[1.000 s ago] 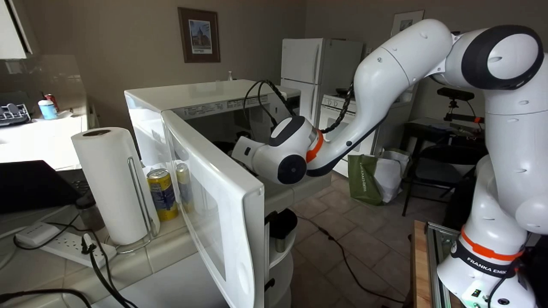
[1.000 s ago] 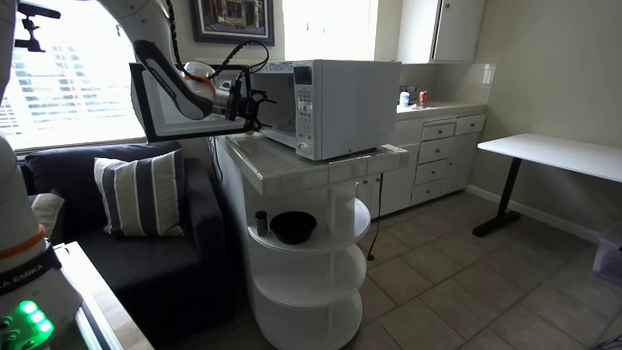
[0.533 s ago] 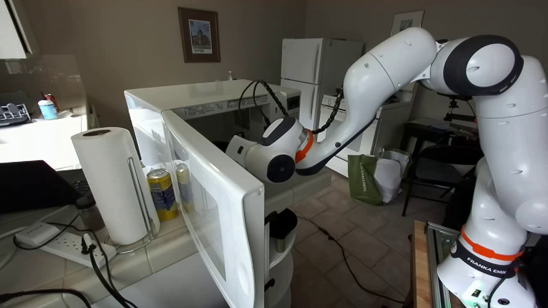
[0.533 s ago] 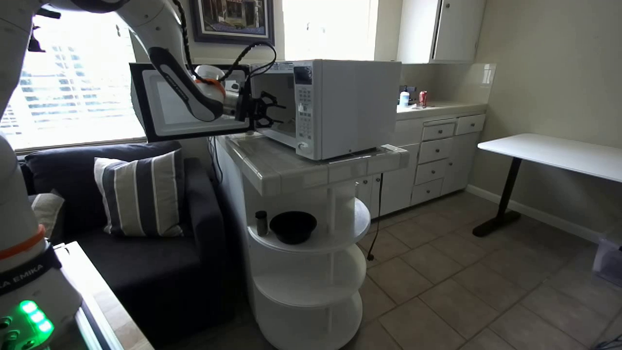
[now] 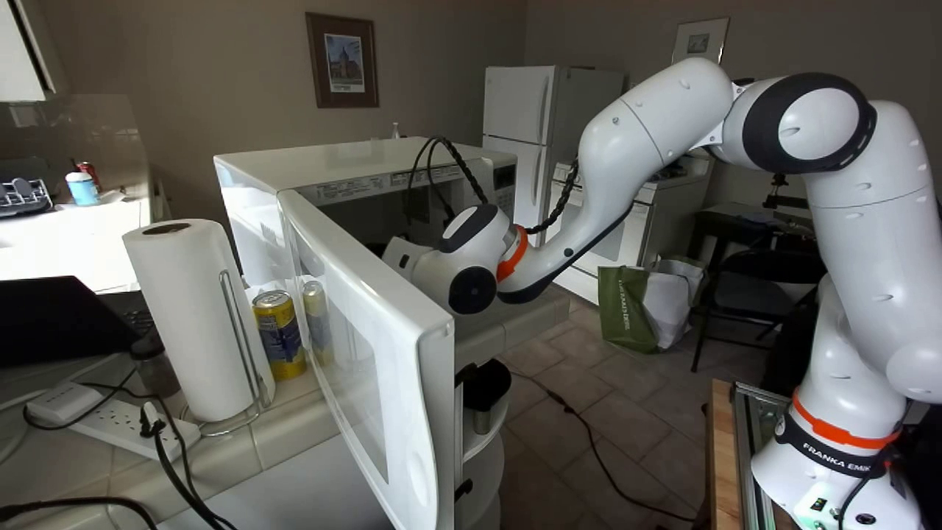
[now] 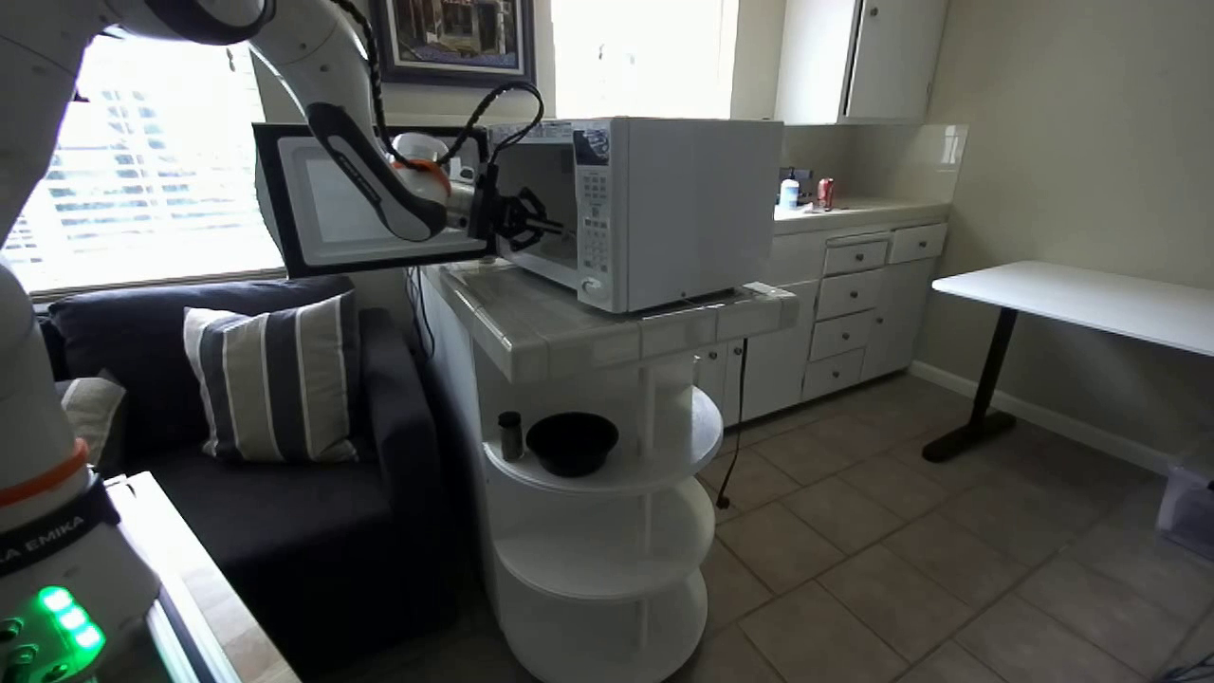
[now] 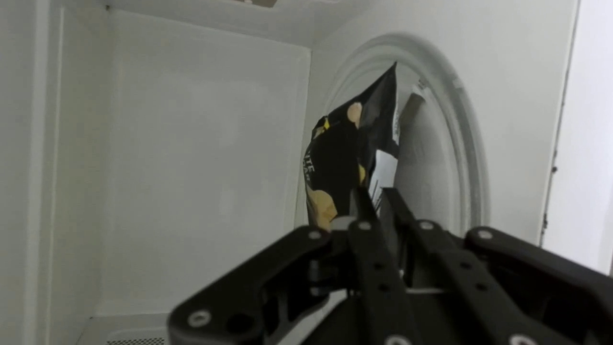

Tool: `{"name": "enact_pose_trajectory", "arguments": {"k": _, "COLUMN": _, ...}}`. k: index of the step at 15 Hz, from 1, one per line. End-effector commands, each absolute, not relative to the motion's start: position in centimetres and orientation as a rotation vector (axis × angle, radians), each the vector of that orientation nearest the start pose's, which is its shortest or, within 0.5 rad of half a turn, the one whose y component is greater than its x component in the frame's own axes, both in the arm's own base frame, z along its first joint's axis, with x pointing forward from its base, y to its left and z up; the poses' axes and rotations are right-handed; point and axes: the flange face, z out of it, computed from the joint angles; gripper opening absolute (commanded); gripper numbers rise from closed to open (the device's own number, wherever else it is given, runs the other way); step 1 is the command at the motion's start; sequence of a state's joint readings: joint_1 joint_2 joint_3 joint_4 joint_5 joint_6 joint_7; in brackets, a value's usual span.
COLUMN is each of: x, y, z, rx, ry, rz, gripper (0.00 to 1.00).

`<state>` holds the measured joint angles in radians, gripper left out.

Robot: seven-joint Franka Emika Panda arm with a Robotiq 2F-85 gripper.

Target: Remove the black packet from the microwave and put it on top of the microwave.

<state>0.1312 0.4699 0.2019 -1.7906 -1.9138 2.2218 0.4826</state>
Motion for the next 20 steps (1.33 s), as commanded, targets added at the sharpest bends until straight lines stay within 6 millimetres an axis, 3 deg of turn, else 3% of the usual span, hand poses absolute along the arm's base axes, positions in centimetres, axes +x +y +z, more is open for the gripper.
{"name": "enact_pose_trajectory", "arguments": {"k": 1, "x": 66.4, "y": 18.1, "z": 31.7, "rx": 1.502, "ry": 1.127, "rz": 0.593, "gripper": 0.22}}
{"name": "enact_pose_trajectory", "arguments": {"k": 2, "x": 66.5, "y": 18.0, "z": 31.6, "rx": 1.500, "ry": 1.141, "rz": 0.593, "gripper": 0.38}}
{"name": "enact_pose_trajectory", "arguments": {"k": 4, "x": 66.8, "y": 18.0, "z": 31.5, "rx": 1.494, "ry": 1.165, "rz": 0.587, "gripper": 0.36}}
{"name": "enact_pose_trajectory", "arguments": {"k": 6, "x": 67.1, "y": 17.8, "z": 31.3, "rx": 1.491, "ry": 1.181, "rz": 0.584, "gripper": 0.45}}
{"name": "enact_pose_trajectory", "arguments": {"k": 8, "x": 67.3, "y": 17.5, "z": 31.2, "rx": 1.487, "ry": 1.190, "rz": 0.577, "gripper": 0.39}}
{"name": "enact_pose_trajectory", "arguments": {"k": 10, "x": 67.6, "y": 17.1, "z": 31.0, "rx": 1.481, "ry": 1.191, "rz": 0.567, "gripper": 0.40}}
{"name": "enact_pose_trajectory", "arguments": {"k": 13, "x": 67.9, "y": 16.5, "z": 30.9, "rx": 1.476, "ry": 1.180, "rz": 0.555, "gripper": 0.32}}
{"name": "enact_pose_trajectory", "arguments": {"k": 14, "x": 67.9, "y": 16.3, "z": 30.9, "rx": 1.477, "ry": 1.178, "rz": 0.554, "gripper": 0.24}}
{"name": "enact_pose_trajectory", "arguments": {"k": 15, "x": 68.0, "y": 16.2, "z": 30.9, "rx": 1.476, "ry": 1.173, "rz": 0.557, "gripper": 0.27}}
{"name": "enact_pose_trajectory", "arguments": {"k": 17, "x": 68.1, "y": 15.9, "z": 30.9, "rx": 1.475, "ry": 1.166, "rz": 0.560, "gripper": 0.19}}
{"name": "enact_pose_trajectory", "arguments": {"k": 20, "x": 68.3, "y": 15.9, "z": 31.0, "rx": 1.472, "ry": 1.160, "rz": 0.566, "gripper": 0.18}}
